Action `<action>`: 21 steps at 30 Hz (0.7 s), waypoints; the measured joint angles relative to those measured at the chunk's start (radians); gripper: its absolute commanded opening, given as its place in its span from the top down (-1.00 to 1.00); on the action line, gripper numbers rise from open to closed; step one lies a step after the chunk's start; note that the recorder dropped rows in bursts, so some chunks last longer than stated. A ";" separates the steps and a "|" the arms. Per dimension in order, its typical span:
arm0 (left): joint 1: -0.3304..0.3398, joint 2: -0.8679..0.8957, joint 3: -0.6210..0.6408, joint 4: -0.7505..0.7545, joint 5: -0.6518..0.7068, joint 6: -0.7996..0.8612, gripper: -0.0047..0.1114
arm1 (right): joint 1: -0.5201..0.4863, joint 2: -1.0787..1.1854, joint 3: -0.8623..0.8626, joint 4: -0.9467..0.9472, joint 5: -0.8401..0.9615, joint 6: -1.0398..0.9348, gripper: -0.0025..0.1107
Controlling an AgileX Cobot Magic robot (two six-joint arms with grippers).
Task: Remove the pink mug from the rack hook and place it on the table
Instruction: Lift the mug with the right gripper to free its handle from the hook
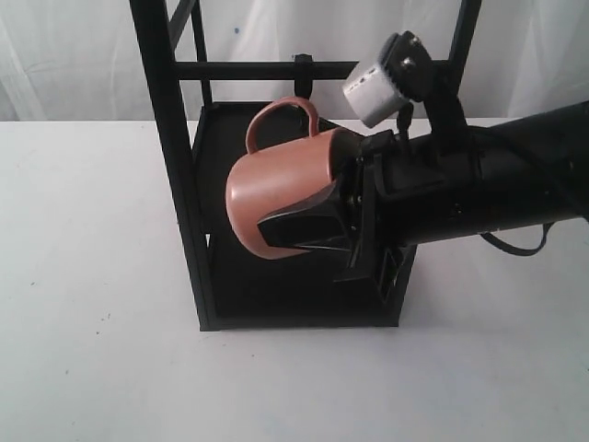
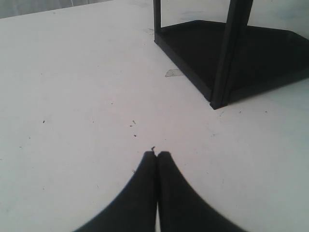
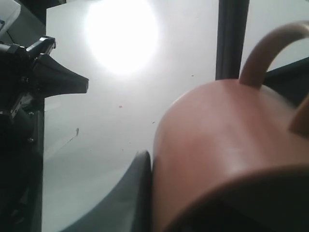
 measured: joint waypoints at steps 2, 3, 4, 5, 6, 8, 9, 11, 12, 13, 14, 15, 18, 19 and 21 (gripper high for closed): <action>0.000 0.000 0.000 0.000 0.000 0.000 0.92 | 0.000 -0.031 0.000 -0.028 0.000 0.019 0.96; 0.000 0.000 0.000 0.000 0.000 0.000 0.92 | 0.000 -0.040 -0.002 -0.041 0.000 0.029 0.96; 0.000 0.000 0.000 0.000 0.000 0.000 0.92 | 0.000 -0.051 -0.002 -0.058 0.000 0.044 0.96; 0.000 0.000 0.000 0.000 0.000 0.000 0.92 | 0.000 -0.061 -0.002 -0.077 0.005 0.062 0.96; 0.000 0.000 0.000 0.000 0.000 0.000 0.92 | 0.000 -0.067 -0.002 -0.095 0.010 0.080 0.96; 0.000 0.000 0.000 0.000 0.000 0.000 0.92 | 0.000 -0.082 -0.002 -0.137 0.026 0.114 0.96; 0.000 0.000 0.000 0.000 0.000 0.000 0.92 | 0.000 -0.090 -0.002 -0.160 0.033 0.128 0.96; 0.000 0.000 0.000 0.000 0.000 0.000 0.92 | 0.000 -0.104 -0.002 -0.205 0.047 0.162 0.96; 0.000 0.000 0.000 0.000 0.000 0.000 0.92 | 0.000 -0.108 -0.002 -0.223 0.051 0.177 0.96; 0.000 0.000 0.000 0.000 0.000 0.000 0.92 | 0.000 -0.111 -0.002 -0.247 0.054 0.196 0.96; 0.000 0.000 0.000 0.000 0.000 0.000 0.92 | 0.000 -0.113 -0.002 -0.270 0.057 0.212 0.96; 0.000 0.000 0.000 0.000 0.000 0.000 0.92 | 0.000 -0.115 -0.002 -0.292 0.062 0.229 0.96; 0.000 0.000 0.000 0.000 0.000 0.000 0.92 | 0.000 -0.115 -0.002 -0.342 0.080 0.270 0.96; 0.000 0.000 0.000 0.000 0.000 0.000 0.92 | 0.000 -0.115 -0.002 -0.354 0.086 0.278 0.96; 0.000 0.000 0.000 0.000 0.000 0.000 0.92 | 0.000 -0.115 -0.002 -0.372 0.097 0.287 0.96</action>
